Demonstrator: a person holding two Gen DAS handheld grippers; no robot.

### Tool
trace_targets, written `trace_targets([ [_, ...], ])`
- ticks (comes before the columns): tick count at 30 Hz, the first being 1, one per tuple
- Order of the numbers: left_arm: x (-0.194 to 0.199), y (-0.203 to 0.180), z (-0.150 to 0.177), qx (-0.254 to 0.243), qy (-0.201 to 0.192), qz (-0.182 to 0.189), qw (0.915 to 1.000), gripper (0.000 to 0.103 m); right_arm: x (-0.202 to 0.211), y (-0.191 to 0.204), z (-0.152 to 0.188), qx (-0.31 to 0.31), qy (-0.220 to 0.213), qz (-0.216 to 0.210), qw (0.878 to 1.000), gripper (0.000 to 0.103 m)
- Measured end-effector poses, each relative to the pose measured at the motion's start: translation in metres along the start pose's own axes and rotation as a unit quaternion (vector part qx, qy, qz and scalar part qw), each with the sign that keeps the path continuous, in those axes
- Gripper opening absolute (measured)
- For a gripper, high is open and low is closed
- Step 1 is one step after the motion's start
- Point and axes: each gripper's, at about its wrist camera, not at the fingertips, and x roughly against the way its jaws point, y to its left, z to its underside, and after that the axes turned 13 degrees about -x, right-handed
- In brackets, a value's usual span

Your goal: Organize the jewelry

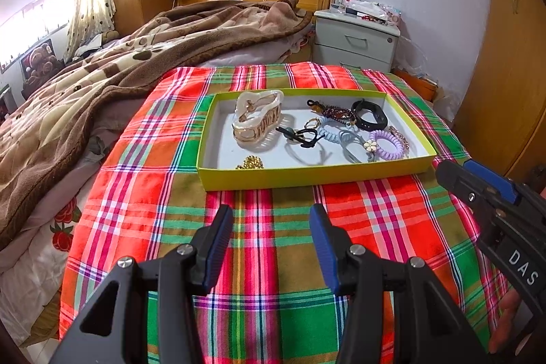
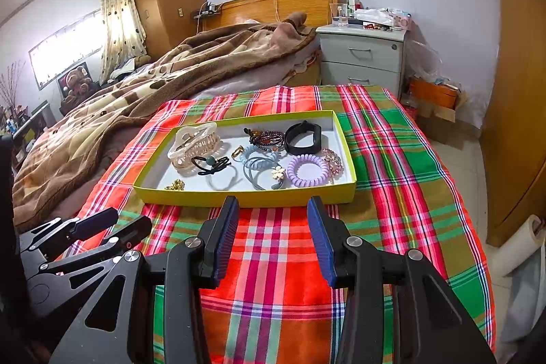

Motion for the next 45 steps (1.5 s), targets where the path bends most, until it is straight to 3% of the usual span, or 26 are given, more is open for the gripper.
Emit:
trace_targets([
  [45, -0.0023, 0.0033, 0.0009, 0.008, 0.007, 0.008, 0.9999, 0.049, 0.0011, 0.0042, -0.0020, 0.004, 0.000, 0.001, 1.000, 0.043],
])
